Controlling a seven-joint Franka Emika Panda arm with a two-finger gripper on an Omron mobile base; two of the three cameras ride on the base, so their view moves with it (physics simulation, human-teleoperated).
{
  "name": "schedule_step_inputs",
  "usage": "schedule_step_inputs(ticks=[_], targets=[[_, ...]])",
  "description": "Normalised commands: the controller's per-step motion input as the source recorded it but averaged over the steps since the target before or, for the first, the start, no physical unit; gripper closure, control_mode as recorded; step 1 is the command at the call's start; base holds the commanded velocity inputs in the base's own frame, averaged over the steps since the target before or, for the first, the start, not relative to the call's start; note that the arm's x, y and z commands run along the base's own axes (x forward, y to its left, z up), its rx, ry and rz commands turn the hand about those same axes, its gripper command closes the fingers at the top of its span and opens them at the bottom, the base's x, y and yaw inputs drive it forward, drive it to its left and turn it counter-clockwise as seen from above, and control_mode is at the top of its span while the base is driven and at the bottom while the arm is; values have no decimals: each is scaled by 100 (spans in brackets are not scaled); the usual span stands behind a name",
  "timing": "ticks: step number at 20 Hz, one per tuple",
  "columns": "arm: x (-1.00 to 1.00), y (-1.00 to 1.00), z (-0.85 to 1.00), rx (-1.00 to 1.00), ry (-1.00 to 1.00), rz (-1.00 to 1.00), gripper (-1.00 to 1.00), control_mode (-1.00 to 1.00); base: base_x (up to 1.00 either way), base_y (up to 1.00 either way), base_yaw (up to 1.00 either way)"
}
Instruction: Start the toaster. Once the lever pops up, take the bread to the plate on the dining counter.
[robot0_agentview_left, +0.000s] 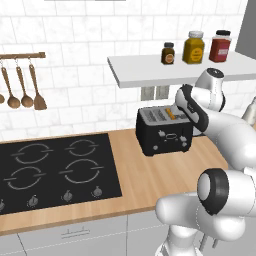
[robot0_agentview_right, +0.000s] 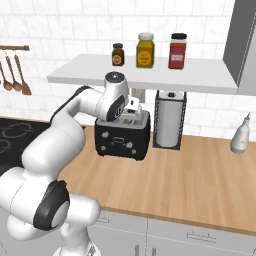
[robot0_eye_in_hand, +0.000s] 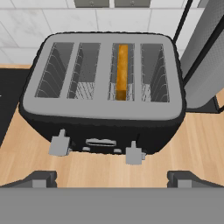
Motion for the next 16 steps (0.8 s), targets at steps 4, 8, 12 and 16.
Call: schedule_step_inputs(ticks=[4, 8, 12, 16], targets=[[0, 0, 0, 0, 0, 0, -100, -100, 0, 0, 0], [0, 0, 0, 0, 0, 0, -100, -100, 0, 0, 0], [0, 0, 0, 0, 0, 0, -100, -100, 0, 0, 0], [0, 0, 0, 0, 0, 0, -100, -100, 0, 0, 0]])
